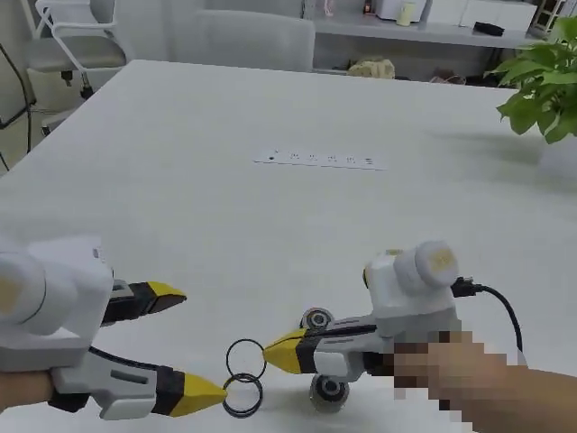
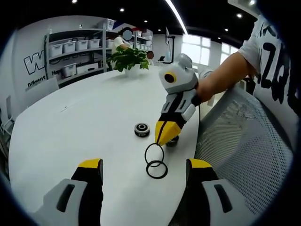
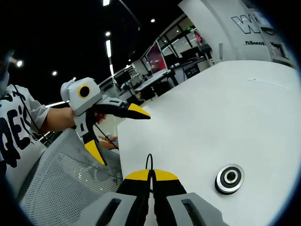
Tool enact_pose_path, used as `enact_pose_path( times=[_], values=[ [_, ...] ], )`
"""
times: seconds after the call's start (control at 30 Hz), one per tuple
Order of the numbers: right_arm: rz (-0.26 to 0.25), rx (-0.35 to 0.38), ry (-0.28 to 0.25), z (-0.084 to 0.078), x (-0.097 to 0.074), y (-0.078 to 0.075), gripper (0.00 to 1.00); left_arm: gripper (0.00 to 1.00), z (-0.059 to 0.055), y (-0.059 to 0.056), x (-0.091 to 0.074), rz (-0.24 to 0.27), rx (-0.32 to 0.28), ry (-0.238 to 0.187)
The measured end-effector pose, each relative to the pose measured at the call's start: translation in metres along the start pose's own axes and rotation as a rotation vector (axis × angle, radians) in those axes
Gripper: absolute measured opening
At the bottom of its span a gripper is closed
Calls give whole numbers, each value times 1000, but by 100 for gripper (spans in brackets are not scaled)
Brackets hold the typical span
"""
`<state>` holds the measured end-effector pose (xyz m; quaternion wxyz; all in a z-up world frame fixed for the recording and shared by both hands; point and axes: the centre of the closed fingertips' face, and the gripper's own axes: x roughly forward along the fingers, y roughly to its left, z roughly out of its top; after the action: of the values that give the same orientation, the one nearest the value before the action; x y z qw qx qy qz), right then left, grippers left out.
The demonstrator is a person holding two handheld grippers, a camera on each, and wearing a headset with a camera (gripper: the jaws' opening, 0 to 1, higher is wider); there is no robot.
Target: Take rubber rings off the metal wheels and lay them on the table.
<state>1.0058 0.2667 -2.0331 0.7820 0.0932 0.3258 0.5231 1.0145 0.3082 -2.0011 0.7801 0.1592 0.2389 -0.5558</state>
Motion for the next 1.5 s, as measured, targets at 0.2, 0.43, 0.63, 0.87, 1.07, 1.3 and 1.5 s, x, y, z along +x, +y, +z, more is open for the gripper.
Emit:
enact_pose_path(
  times=[0.2,0.43,0.63,0.87,1.07,1.3,1.5],
  values=[
    [29,19,44,-12,8,6,0,69,-4,-1,-2,1,-6,7],
    [25,32,79,-22,12,1,0,69,-9,-1,-2,2,-15,15],
    [15,70,95,-28,15,-6,0,69,-12,-2,-2,1,-14,25],
    [-5,72,103,-31,17,-10,0,69,-15,0,-2,4,-17,32],
    [-27,50,113,-33,18,-13,0,69,-15,-1,-1,1,-15,36],
    [-50,33,113,-34,16,-17,8,69,-16,-3,-1,-5,-13,43],
    [-55,8,101,-30,12,-17,15,69,-16,-5,2,-14,-6,52]
  ],
)
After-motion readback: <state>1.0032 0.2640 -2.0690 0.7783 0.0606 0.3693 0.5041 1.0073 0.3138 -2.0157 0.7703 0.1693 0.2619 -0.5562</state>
